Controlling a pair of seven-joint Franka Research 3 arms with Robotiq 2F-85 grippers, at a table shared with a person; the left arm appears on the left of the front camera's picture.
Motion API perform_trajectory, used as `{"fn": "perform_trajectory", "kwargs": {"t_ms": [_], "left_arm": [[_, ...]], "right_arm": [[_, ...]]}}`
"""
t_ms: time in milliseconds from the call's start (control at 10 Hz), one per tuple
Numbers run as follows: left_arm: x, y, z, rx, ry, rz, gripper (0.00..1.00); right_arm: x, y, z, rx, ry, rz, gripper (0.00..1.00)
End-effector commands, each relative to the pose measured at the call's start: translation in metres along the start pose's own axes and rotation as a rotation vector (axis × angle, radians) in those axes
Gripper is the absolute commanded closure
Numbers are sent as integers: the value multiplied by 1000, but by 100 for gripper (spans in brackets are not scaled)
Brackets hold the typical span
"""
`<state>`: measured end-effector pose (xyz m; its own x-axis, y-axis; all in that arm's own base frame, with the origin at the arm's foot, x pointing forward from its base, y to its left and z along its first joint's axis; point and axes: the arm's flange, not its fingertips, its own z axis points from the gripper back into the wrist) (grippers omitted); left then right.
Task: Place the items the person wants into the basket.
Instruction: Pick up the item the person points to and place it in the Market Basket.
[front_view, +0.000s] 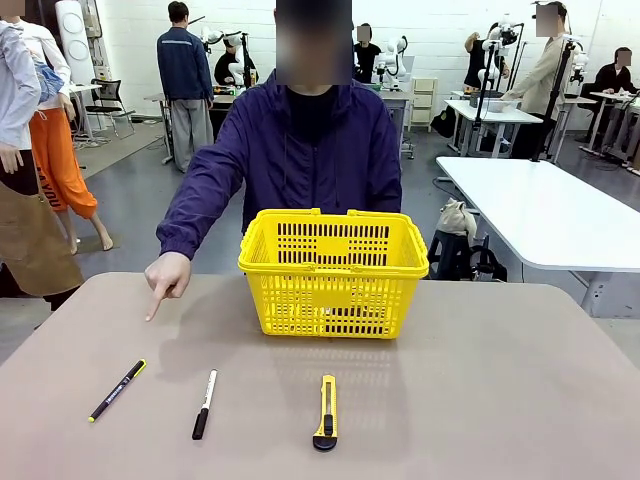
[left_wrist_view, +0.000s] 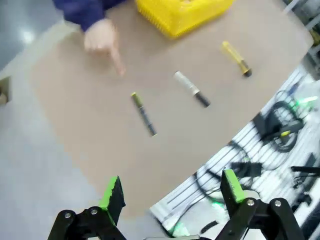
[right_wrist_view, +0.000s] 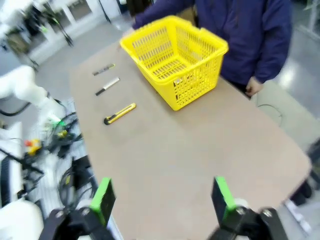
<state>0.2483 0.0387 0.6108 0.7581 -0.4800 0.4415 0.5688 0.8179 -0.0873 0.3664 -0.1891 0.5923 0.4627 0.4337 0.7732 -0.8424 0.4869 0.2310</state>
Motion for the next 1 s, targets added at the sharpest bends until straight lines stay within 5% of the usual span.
{"fn": "perform_trajectory", "kwargs": {"t_ms": [0,400,900], "left_arm": [[22,-3,-42,109,160,29,0],[49,-4,-144,192,229,76,0],[65,8,-222,109,288,135,0]], "right_arm": [[2,-3,1,9,2,6,0],[2,-3,1,9,2,6,0],[2,-3,1,9,2,6,0]]}}
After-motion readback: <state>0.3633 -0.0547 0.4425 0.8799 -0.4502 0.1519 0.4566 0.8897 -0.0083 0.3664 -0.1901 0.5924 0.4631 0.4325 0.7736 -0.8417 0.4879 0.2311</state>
